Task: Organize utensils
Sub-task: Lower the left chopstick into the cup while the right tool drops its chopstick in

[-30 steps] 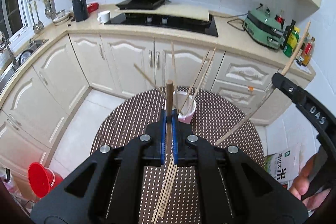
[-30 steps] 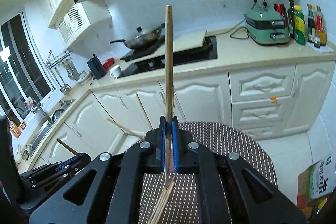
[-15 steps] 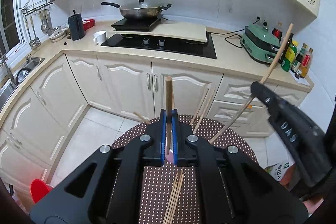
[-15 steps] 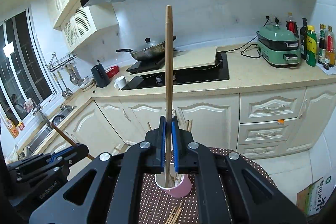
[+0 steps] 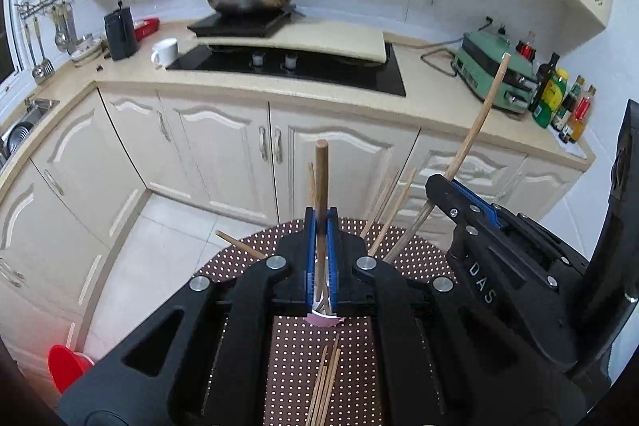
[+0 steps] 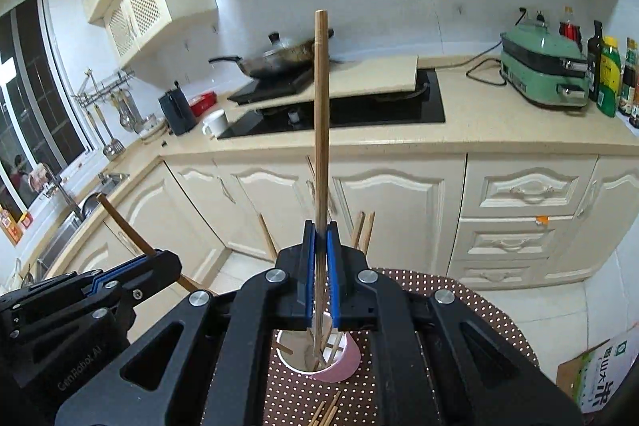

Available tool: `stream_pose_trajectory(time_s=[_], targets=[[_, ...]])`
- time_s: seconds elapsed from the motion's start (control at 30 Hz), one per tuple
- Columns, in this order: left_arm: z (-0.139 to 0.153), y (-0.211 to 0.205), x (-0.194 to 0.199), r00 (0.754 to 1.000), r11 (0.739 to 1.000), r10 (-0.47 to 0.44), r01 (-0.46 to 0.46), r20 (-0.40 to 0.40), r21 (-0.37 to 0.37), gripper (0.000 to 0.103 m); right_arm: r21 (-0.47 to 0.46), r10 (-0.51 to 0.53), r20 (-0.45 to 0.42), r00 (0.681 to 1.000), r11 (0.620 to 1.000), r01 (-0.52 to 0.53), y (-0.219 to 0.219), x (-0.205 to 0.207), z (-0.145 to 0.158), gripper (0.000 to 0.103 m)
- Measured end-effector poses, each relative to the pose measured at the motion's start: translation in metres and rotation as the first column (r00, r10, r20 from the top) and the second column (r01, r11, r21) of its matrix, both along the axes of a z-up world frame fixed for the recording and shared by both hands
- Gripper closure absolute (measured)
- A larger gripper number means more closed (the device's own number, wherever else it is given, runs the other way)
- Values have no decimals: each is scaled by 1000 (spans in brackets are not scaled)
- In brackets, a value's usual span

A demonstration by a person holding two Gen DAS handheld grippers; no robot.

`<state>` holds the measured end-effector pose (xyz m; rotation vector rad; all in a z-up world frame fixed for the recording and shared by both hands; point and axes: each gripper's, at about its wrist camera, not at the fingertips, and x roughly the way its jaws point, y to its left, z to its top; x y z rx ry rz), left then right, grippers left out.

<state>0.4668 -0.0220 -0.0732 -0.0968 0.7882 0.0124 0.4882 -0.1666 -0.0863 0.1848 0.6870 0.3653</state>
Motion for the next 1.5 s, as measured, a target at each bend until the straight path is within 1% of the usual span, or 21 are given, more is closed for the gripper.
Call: stream_pose_trajectory(time_s=[0.27, 0.53, 0.7, 0.8, 0.93, 1.0, 1.03, 1.07, 1.1, 1.13, 1.17, 1.2, 1.23, 1.3, 1.4, 1.43, 1.5], targets=[[-44, 10, 26, 994, 999, 18, -21, -108, -28, 98, -34, 17, -94, 995, 999, -21, 13, 15, -37, 99], [-75, 15, 39, 984, 998, -1, -10, -178, -62, 97, -54, 34, -168, 985, 998, -43, 20, 20, -63, 99], [-87, 14, 46, 981, 997, -18, 3, -194, -81, 97, -52, 50, -217, 975, 997, -63, 18, 24, -75, 98], [-90, 16, 47, 983, 996, -24, 7, -181, -93, 97, -52, 63, -234, 970, 996, -77, 18, 26, -79, 95], [-90, 16, 47, 982, 995, -49, 31, -183, -100, 97, -59, 67, -247, 967, 995, -84, 14, 25, -80, 94], [-90, 17, 45, 982, 995, -54, 38, -182, -93, 97, -56, 67, -252, 965, 995, -84, 12, 23, -79, 93], [-91, 17, 43, 981, 995, -56, 40, -184, -91, 97, -54, 69, -255, 965, 995, -85, 11, 22, -78, 91], [-91, 17, 41, 980, 995, -61, 44, -187, -91, 97, -54, 67, -256, 964, 995, -84, 9, 21, -77, 86], [-92, 17, 40, 980, 995, -64, 47, -187, -93, 97, -57, 63, -256, 965, 995, -80, 8, 20, -77, 79], [-92, 18, 38, 980, 995, -64, 48, -186, -92, 97, -61, 57, -255, 965, 995, -75, 6, 18, -76, 75], [-92, 18, 35, 981, 995, -62, 47, -186, -89, 97, -64, 52, -253, 966, 996, -70, 5, 17, -75, 68], [-92, 19, 34, 980, 995, -61, 45, -188, -87, 97, -65, 48, -252, 967, 996, -67, 2, 15, -73, 65], [-93, 20, 31, 979, 995, -59, 43, -194, -89, 97, -68, 46, -251, 967, 996, -65, 2, 13, -72, 59], [-93, 21, 27, 979, 995, -56, 39, -197, -90, 97, -81, 31, -252, 967, 995, -53, -1, 9, -69, 45], [-93, 22, 21, 979, 996, -52, 36, -198, -83, 95, -75, 19, -249, 968, 996, -38, -7, 3, -64, 38], [-93, 22, 20, 979, 996, -48, 33, -199, -79, 92, -76, 15, -249, 968, 996, -35, -9, 1, -62, 33], [-92, 24, 15, 980, 996, -45, 30, -193, -80, 82, -83, 11, -248, 969, 996, -33, -11, -3, -59, 30]])
